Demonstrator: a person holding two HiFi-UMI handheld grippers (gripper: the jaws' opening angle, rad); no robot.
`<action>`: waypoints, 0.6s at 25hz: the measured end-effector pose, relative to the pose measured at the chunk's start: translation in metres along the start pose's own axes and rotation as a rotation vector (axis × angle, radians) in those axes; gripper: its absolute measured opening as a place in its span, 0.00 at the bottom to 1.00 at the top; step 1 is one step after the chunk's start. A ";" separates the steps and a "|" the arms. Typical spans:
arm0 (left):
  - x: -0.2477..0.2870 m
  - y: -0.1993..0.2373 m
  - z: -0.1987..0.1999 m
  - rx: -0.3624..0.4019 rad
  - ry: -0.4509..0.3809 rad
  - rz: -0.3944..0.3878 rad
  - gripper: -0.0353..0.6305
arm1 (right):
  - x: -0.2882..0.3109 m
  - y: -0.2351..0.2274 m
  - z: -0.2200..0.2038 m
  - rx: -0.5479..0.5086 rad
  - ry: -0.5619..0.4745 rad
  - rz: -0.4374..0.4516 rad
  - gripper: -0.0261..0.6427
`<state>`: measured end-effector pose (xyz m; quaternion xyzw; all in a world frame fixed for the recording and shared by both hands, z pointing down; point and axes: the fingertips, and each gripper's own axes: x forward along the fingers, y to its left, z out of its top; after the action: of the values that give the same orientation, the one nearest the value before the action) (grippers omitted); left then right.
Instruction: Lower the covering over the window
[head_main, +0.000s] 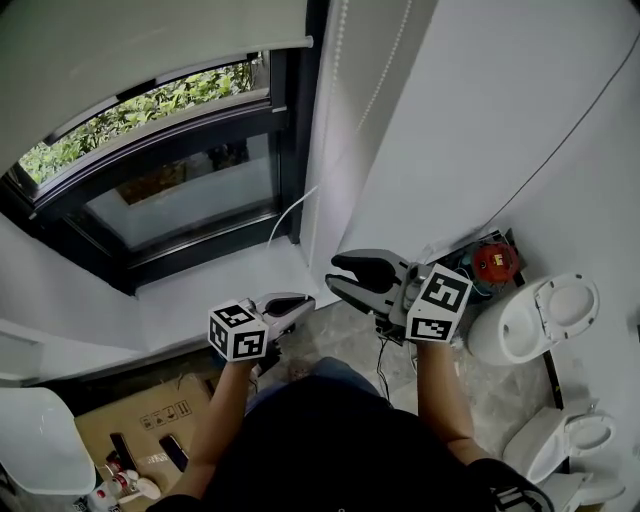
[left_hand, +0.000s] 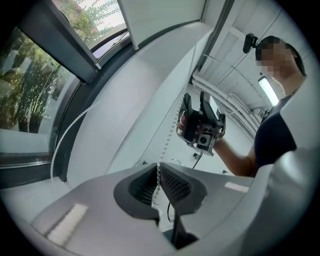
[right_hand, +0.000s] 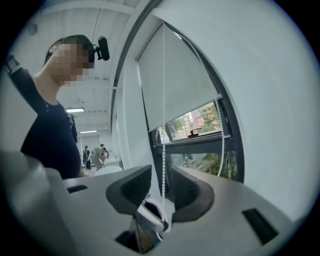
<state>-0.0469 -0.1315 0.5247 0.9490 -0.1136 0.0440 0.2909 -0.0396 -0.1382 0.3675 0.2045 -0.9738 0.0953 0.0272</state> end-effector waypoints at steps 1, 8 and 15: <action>0.000 -0.001 0.000 0.000 0.000 -0.001 0.09 | 0.005 0.002 0.004 0.016 -0.024 0.012 0.17; 0.000 -0.004 -0.001 -0.002 -0.009 0.001 0.09 | 0.027 -0.001 0.030 -0.032 -0.085 -0.022 0.17; -0.003 -0.005 -0.001 -0.003 -0.027 -0.001 0.09 | 0.031 0.003 0.036 -0.018 -0.099 -0.013 0.07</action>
<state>-0.0481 -0.1259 0.5226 0.9491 -0.1172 0.0308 0.2906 -0.0696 -0.1552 0.3346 0.2151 -0.9735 0.0759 -0.0187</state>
